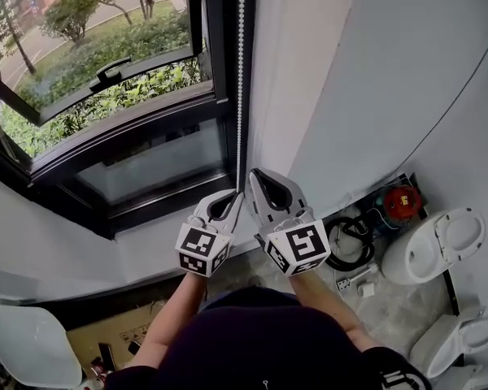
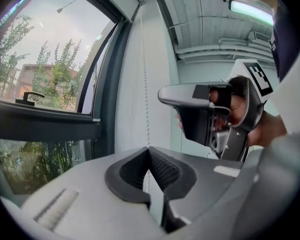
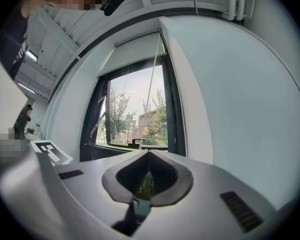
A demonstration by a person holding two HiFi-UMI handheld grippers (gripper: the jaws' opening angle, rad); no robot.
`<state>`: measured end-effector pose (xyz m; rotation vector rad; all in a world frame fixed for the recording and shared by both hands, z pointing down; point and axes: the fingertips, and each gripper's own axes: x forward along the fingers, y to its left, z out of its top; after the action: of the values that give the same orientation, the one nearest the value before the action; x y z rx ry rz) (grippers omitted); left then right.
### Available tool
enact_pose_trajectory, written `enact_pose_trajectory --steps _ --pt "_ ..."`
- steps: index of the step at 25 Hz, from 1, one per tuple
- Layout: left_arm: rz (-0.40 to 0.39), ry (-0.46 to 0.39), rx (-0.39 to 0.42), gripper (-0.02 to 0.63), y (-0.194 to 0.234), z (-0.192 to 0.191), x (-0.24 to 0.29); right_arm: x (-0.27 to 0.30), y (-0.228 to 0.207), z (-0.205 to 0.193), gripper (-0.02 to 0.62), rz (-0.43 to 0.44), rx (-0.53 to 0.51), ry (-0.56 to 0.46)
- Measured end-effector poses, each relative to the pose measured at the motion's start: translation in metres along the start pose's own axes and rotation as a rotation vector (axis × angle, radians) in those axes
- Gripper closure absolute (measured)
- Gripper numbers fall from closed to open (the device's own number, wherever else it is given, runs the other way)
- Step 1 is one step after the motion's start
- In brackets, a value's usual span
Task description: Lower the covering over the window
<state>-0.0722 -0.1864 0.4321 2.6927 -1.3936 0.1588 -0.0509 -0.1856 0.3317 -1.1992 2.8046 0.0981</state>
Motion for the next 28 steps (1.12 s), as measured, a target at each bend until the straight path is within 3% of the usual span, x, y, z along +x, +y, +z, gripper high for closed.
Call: enact_pose_trajectory --steps 6,12,28 --pt "-0.013 0.028 -0.08 0.595 0.003 -0.019 0.005 0.001 0.007 -0.007 0.581 0.053 0.023 0.014" --pt "-0.05 0.115 -0.164 0.595 -0.009 -0.063 0.01 0.005 0.018 -0.019 0.581 0.118 0.018 0.075" --pt "-0.07 0.138 -0.169 0.595 -0.008 -0.077 0.011 0.019 0.02 -0.027 0.58 0.119 0.007 0.121"
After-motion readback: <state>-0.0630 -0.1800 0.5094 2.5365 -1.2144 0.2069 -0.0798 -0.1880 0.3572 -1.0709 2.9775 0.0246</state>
